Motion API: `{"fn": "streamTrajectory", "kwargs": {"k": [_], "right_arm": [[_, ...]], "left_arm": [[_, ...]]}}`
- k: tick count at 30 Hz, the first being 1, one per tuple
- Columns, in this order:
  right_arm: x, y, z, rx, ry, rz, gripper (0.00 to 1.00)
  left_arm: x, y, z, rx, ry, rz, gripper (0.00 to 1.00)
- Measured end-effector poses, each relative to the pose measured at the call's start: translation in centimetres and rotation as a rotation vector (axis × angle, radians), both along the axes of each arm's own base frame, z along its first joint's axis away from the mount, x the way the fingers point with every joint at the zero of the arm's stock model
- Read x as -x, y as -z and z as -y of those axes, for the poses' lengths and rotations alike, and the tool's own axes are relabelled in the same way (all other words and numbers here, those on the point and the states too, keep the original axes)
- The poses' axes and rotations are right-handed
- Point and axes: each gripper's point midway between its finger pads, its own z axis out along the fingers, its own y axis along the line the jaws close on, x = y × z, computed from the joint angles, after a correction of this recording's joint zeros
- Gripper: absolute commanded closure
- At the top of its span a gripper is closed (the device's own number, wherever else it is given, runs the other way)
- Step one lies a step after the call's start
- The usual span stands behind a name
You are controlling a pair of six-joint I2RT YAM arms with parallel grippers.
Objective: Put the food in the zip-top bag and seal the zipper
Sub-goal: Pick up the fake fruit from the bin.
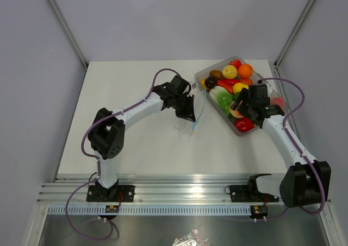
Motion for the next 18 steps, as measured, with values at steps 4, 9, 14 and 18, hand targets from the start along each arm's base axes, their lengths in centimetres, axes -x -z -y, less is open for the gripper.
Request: {"fn": "streamTrajectory", "kwargs": {"k": [4,9,14,18], "right_arm": [[0.1,0.2,0.0,0.004,-0.003,-0.007,0.57],[0.4,1.5,0.1,0.012,-0.007,-0.046,0.58],[0.8,1.7,-0.1,0.004,-0.016,-0.054,0.58],[1.1,0.2,-0.7,-0.027,-0.043,-0.005,0.58]], "left_arm": [[0.0,0.1,0.0,-0.001,-0.005,-0.005,1.0],[-0.1,0.1,-0.1,-0.003,-0.011,-0.005,1.0],[-0.3,0.1,-0.2,-0.005,-0.016,-0.003,1.0],[-0.4,0.4,-0.2,-0.009,-0.019,-0.005,1.0]]}}
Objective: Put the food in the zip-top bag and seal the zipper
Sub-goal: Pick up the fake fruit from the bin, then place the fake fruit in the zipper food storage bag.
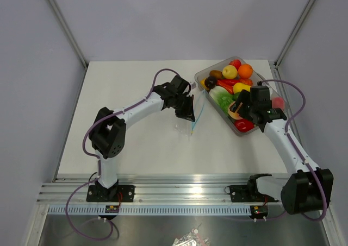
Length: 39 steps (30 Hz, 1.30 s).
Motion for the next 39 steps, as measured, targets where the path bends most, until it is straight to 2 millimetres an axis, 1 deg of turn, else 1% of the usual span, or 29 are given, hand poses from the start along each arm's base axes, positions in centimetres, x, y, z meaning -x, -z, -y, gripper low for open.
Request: {"fn": "streamTrajectory", "kwargs": {"k": [4,7,9,14,15,17,21,25,28,31,34,39], "right_arm": [[0.1,-2.3,-0.5,-0.029,-0.022,0.064,0.58],[0.1,-3.6,-1.8,-0.064,-0.068,0.096,0.58],[0.3,-4.3,-3.7,-0.079,-0.126,0.109,0.58],[1.5,-6.0,-10.8,-0.129,-0.333,0.136,0.58],[1.7,-6.2,-11.9,-0.141,-0.364,0.141,0.58],[1.8,-6.2,-13.0,-0.164,-0.387,0.141,0.58],[1.1,-5.5,-14.0,-0.187,-0.399,0.13,0.58],[0.4,-4.0,-15.0,-0.193,-0.408,0.097,0.58],[-0.2,-2.7,-15.3,-0.187,-0.402,0.072,0.58],[-0.6,-2.1,-15.4,-0.186,-0.397,0.063,0.58],[-0.9,-1.9,-15.6,-0.191,-0.393,0.066,0.59],[-1.5,-1.4,-15.9,-0.192,-0.392,0.065,0.59]], "left_arm": [[-0.2,0.6,0.1,-0.007,-0.002,-0.01,1.0],[-0.4,0.7,0.3,-0.008,-0.004,-0.013,1.0],[-0.5,0.7,0.4,-0.007,-0.006,-0.013,1.0],[-0.6,0.6,0.5,-0.004,-0.007,-0.01,1.0],[-0.6,0.6,0.5,-0.005,-0.006,-0.011,1.0],[-0.6,0.6,0.5,-0.005,-0.006,-0.011,1.0],[-0.5,0.7,0.4,-0.01,-0.007,-0.016,1.0],[-0.3,0.7,0.3,-0.015,-0.006,-0.023,1.0],[-0.3,0.8,0.1,-0.017,-0.009,-0.029,1.0],[-0.5,0.6,-0.1,-0.011,-0.013,-0.031,1.0],[-0.7,0.0,-0.2,0.007,-0.015,-0.032,1.0],[-0.5,-1.5,-0.2,0.044,-0.005,-0.022,1.0]]}}
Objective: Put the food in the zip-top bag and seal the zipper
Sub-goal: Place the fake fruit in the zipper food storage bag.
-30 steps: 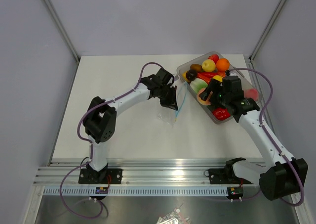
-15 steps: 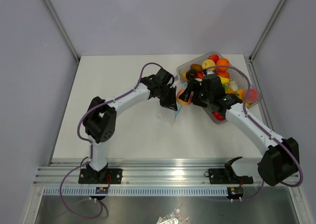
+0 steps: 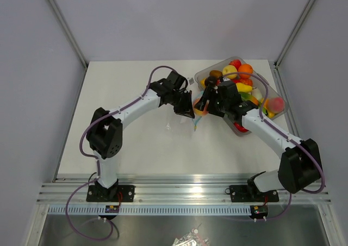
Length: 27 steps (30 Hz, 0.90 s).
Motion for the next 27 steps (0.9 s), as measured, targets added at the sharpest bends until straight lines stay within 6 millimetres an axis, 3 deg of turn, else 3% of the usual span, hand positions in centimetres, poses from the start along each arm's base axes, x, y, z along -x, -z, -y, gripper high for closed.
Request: {"fn": "streamTrajectory", "kwargs": {"k": [11,13,16,19,23,27], "right_arm": [[-0.4,2.2,-0.2,0.018,0.003,-0.048,0.59],[-0.4,2.2,-0.3,0.017,0.003,-0.051,0.5],[-0.4,2.2,-0.3,0.016,0.0,-0.052,0.23],[-0.5,1.8,-0.6,0.005,-0.009,-0.048,0.1],[-0.4,1.0,-0.7,-0.005,-0.017,-0.038,0.02],[0.2,-0.5,-0.5,-0.015,-0.021,-0.017,0.02]], "left_arm": [[0.7,-2.7,0.5,0.097,0.041,0.025,1.0],[0.9,-2.9,0.5,0.111,0.048,0.024,1.0],[1.1,-3.1,0.6,0.129,0.058,0.021,1.0],[1.0,-3.3,0.6,0.144,0.062,0.023,1.0],[0.7,-3.3,0.2,0.153,0.052,0.015,1.0],[0.2,-3.0,-0.2,0.162,0.039,0.01,1.0]]}}
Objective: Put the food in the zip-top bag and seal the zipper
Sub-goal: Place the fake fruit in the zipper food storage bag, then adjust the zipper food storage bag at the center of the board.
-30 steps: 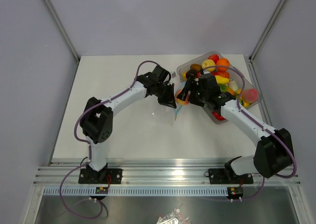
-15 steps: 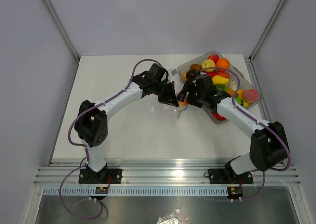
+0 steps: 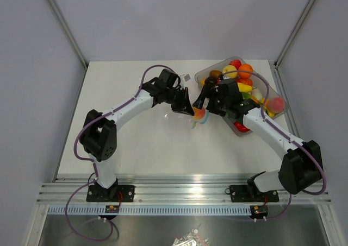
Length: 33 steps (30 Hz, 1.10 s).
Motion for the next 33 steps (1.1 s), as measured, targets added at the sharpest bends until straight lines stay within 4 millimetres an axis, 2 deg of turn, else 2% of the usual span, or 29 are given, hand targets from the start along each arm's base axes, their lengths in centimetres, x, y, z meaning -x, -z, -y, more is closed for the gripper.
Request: {"fn": "streamTrajectory", "kwargs": {"k": [2,4,5,6,7,12,14,17,20,24,30,32,33], "right_arm": [[0.0,-1.0,0.0,-0.009,0.0,0.02,0.03],[0.0,-1.5,0.1,-0.012,0.003,0.032,0.09],[0.0,-1.6,0.3,-0.009,0.01,0.035,0.13],[0.1,-1.8,0.5,-0.006,0.02,0.04,0.24],[0.2,-1.9,0.8,-0.003,0.034,0.049,0.28],[1.1,-2.3,2.3,-0.007,0.099,0.067,0.32],[1.1,-1.7,2.4,-0.012,0.112,0.05,0.35],[1.7,0.7,2.7,-0.014,0.141,-0.013,0.4],[2.2,2.8,3.4,-0.014,0.181,-0.071,0.42],[2.1,3.8,3.9,-0.031,0.212,-0.096,0.42],[1.2,4.4,3.2,-0.071,0.215,-0.104,0.43],[0.9,4.8,2.9,-0.08,0.214,-0.112,0.46],[0.7,5.0,2.8,-0.085,0.214,-0.116,0.52]], "left_arm": [[-0.2,0.1,-0.2,0.003,-0.006,-0.005,1.0],[-0.2,0.2,-0.2,0.006,-0.008,-0.007,1.0],[-0.2,0.3,-0.2,0.007,-0.008,-0.007,1.0],[-0.2,0.2,-0.2,0.009,-0.007,-0.007,1.0],[-0.3,0.2,-0.2,0.013,-0.007,-0.007,1.0],[-0.2,0.1,-0.5,0.022,-0.008,-0.015,1.0],[-0.3,-0.1,-0.6,0.027,-0.012,-0.011,1.0],[-0.4,-0.8,-0.8,0.038,-0.015,-0.001,1.0],[-0.5,-1.3,-0.9,0.046,-0.019,0.01,1.0],[-0.4,-2.0,-1.0,0.058,-0.019,0.021,1.0],[-0.4,-2.5,-0.8,0.079,-0.017,0.02,1.0],[-0.4,-2.6,-0.7,0.082,-0.018,0.02,1.0],[-0.5,-2.6,-0.7,0.083,-0.018,0.02,1.0]]}}
